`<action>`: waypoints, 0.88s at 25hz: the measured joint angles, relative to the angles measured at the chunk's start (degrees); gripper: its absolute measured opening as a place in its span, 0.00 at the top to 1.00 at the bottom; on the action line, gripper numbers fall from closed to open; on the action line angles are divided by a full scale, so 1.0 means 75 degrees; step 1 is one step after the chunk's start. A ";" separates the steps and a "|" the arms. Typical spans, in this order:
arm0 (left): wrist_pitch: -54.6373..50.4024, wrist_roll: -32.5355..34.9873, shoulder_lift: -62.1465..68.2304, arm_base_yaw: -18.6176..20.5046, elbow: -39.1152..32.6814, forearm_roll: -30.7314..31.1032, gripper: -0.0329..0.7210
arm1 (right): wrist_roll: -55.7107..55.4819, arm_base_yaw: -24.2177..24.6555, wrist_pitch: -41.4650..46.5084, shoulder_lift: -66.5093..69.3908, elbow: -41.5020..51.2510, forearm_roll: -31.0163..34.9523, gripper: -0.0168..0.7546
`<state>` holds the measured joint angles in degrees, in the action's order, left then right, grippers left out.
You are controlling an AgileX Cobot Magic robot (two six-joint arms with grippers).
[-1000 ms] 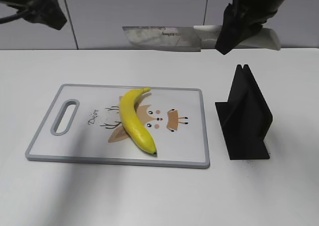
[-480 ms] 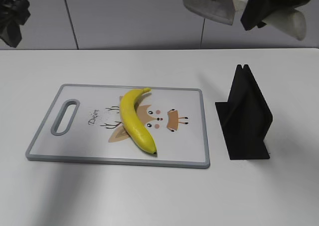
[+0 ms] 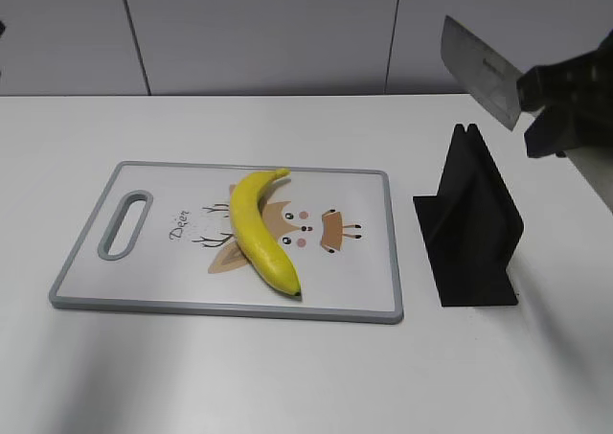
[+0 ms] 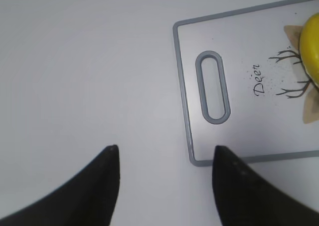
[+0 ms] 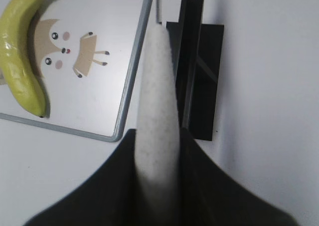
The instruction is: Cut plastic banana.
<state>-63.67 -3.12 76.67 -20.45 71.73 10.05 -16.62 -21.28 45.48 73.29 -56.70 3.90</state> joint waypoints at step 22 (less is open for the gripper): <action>0.1437 -0.0230 -0.2258 0.0000 -0.3103 0.0008 0.19 | -0.0874 0.0000 -0.0800 0.0104 0.0957 -0.0364 0.75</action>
<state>-52.89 -4.85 59.74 -20.45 48.46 10.11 -23.18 -21.28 39.47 74.07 -49.52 1.17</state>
